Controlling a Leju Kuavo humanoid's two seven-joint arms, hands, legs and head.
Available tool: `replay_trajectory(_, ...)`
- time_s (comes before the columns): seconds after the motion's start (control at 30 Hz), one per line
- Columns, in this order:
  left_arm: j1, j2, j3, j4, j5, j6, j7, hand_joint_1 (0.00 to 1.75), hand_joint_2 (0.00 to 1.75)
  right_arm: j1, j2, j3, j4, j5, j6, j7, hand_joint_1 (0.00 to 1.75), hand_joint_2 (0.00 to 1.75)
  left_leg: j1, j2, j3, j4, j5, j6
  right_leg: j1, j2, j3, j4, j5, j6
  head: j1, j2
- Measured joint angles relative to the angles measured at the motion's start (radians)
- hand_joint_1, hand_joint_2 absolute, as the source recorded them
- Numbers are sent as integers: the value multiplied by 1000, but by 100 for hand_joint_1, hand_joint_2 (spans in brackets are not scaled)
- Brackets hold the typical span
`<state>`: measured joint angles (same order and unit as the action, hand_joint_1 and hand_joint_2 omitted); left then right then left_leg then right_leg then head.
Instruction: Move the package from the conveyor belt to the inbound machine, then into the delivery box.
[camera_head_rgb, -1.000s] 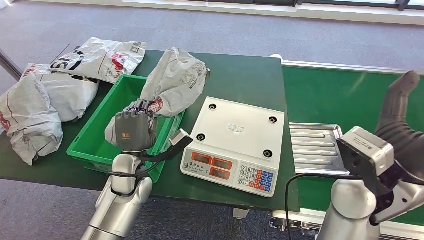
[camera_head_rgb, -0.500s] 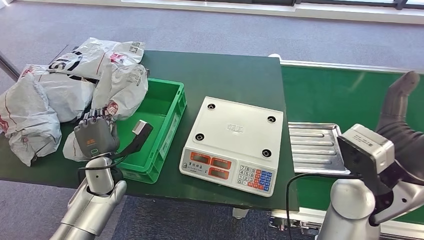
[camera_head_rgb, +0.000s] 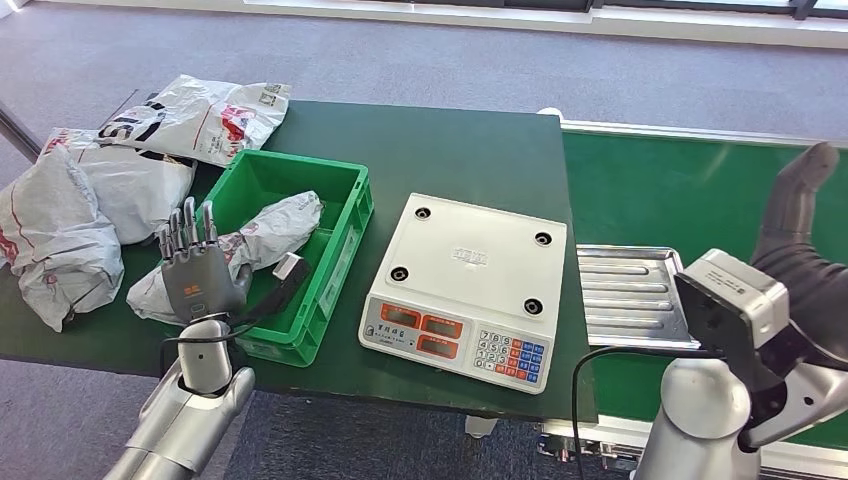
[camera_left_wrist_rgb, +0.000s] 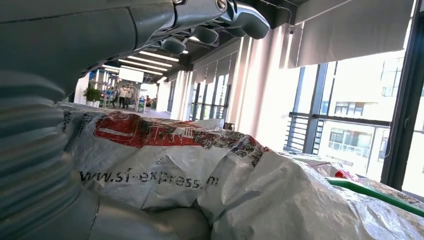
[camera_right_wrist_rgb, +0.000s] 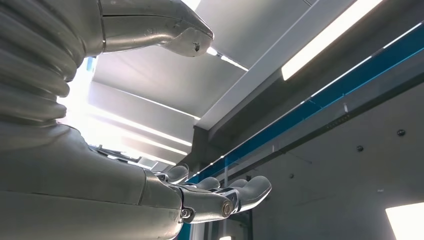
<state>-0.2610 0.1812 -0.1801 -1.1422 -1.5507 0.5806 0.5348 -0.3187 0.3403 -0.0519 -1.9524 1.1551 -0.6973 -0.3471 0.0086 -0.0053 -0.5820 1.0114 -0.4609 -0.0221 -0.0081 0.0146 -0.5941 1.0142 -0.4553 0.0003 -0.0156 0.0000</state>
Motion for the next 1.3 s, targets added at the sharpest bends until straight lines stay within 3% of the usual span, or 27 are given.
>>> replay_trajectory(1.1, -1, 0, 0, 10, 0, 0, 0, 0, 175, 0, 0, 0, 0, 0, 0, 0, 0, 175, 0, 0, 0, 0, 0, 0, 0, 0, 0, 0, 0, 0, 0, 0)
replay_trajectory(1.23, 0, -7, 2, 7, 16, -20, -20, 0, 0, 0, 0, 0, 0, -7, 0, -6, 0, 175, 0, 0, 0, 0, 0, 0, 0, 0, 0, 0, 0, 0, 0, 0)
replay_trajectory(1.3, 15, -40, 19, -28, 68, -89, -79, 0, 0, 2, 0, -1, 1, -31, 0, -27, 0, 175, -1, 0, 0, 1, 0, 0, -1, 1, -1, 0, 0, 0, -1, 0)
